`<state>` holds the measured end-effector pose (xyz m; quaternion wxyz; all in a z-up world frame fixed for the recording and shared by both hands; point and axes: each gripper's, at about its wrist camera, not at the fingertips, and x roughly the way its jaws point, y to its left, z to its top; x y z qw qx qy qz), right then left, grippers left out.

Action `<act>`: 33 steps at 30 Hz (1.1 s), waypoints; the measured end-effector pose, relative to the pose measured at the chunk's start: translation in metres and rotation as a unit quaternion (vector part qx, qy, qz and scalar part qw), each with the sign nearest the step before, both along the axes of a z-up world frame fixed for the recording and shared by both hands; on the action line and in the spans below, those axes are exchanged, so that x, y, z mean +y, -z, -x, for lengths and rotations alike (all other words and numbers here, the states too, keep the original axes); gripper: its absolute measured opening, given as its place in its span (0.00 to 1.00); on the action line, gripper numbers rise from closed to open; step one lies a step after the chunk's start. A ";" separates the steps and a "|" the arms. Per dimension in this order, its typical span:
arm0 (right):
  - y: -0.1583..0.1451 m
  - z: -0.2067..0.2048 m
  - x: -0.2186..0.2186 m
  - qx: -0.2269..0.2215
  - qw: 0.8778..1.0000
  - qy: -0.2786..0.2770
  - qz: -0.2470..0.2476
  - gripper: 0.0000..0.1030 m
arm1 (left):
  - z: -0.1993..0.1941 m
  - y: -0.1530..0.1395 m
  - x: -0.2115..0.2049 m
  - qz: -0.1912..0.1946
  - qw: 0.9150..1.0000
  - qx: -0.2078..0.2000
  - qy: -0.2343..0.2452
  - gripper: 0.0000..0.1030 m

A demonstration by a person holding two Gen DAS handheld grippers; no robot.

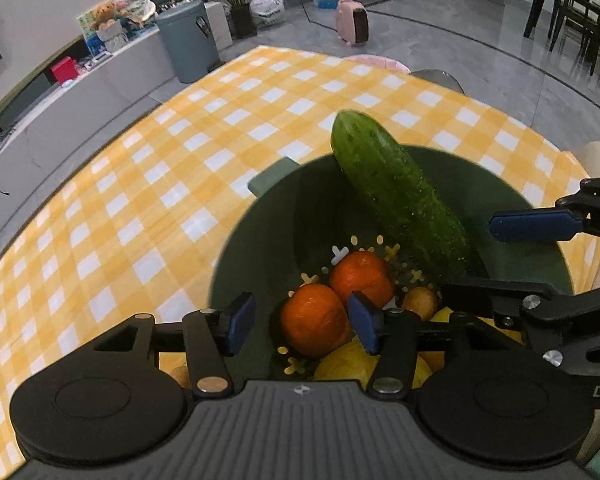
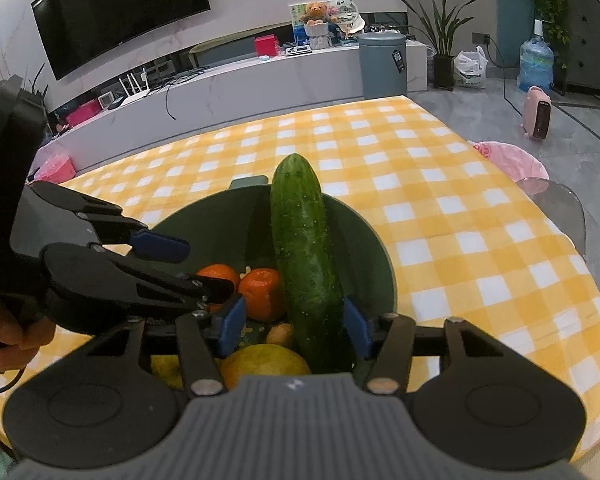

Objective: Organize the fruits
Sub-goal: 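Open both tools to drop the orange and cucumber into the colander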

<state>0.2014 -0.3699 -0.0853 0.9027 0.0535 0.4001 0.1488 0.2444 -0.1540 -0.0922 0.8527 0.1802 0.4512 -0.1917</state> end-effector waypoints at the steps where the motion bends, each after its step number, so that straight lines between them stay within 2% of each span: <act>1: -0.001 0.001 0.000 -0.001 1.000 -0.001 -0.001 0.53 | 0.003 -0.004 0.001 0.005 1.000 -0.002 -0.001 0.62; 6: -0.015 0.012 0.000 -0.014 1.000 0.008 -0.006 0.56 | 0.023 -0.032 0.011 0.032 0.999 -0.030 -0.010 0.62; 9: -0.028 0.024 0.000 -0.026 0.999 0.021 -0.011 0.66 | 0.039 -0.049 0.019 0.042 0.997 -0.056 -0.027 0.63; 16: -0.049 0.058 0.007 -0.049 0.998 0.042 -0.019 0.67 | 0.081 -0.075 0.042 0.079 0.990 -0.101 -0.063 0.66; 25: -0.046 0.103 0.038 -0.051 0.998 0.030 -0.032 0.67 | 0.133 -0.076 0.073 0.080 0.985 -0.123 -0.091 0.68; 33: -0.031 0.124 0.082 -0.024 0.999 -0.018 -0.019 0.68 | 0.153 -0.057 0.108 0.086 0.984 -0.096 -0.122 0.68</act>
